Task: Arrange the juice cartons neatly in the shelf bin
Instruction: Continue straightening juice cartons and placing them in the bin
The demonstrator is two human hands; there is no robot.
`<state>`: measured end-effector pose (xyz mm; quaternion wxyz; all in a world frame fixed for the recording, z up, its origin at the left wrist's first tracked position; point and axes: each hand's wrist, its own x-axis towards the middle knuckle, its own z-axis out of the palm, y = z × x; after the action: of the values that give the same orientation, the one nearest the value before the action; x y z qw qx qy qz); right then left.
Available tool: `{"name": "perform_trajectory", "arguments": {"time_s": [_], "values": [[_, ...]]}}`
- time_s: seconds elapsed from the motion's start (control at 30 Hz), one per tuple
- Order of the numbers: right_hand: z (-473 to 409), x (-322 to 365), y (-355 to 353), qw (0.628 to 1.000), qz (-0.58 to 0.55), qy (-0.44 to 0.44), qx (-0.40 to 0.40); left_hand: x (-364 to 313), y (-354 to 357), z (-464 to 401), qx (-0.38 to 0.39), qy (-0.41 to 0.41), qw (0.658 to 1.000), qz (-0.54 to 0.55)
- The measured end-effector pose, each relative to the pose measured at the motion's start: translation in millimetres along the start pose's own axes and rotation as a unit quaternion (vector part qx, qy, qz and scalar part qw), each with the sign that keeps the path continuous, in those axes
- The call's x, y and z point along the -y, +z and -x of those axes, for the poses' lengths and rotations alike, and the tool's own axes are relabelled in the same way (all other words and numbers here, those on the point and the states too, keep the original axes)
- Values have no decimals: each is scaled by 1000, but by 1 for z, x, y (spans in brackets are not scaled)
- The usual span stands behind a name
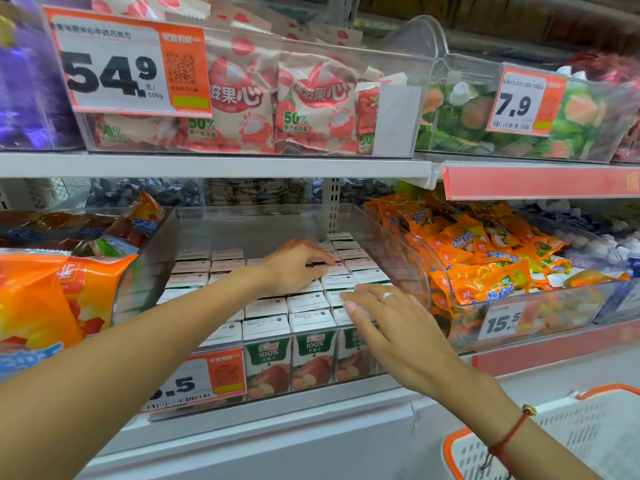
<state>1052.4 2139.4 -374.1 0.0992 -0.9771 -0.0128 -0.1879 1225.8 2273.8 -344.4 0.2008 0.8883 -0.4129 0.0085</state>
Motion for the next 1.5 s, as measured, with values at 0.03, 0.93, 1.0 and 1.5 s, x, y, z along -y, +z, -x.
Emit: {"name": "perform_trajectory", "arguments": {"time_s": [0.03, 0.93, 1.0, 1.5], "values": [[-3, -1, -1, 1000, -8, -1, -11, 1, -1, -2, -2, -6, 1000, 19], [-10, -1, 12, 993, 35, -9, -113, 2, -34, -39, 18, -7, 995, -97], [-10, -1, 11, 993, 36, -12, -108, 2, -36, -33, -49, -26, 997, -47], [15, 44, -33, 961, -252, 94, -69, -55, -47, 127, -175, -137, 850, 478]]}}
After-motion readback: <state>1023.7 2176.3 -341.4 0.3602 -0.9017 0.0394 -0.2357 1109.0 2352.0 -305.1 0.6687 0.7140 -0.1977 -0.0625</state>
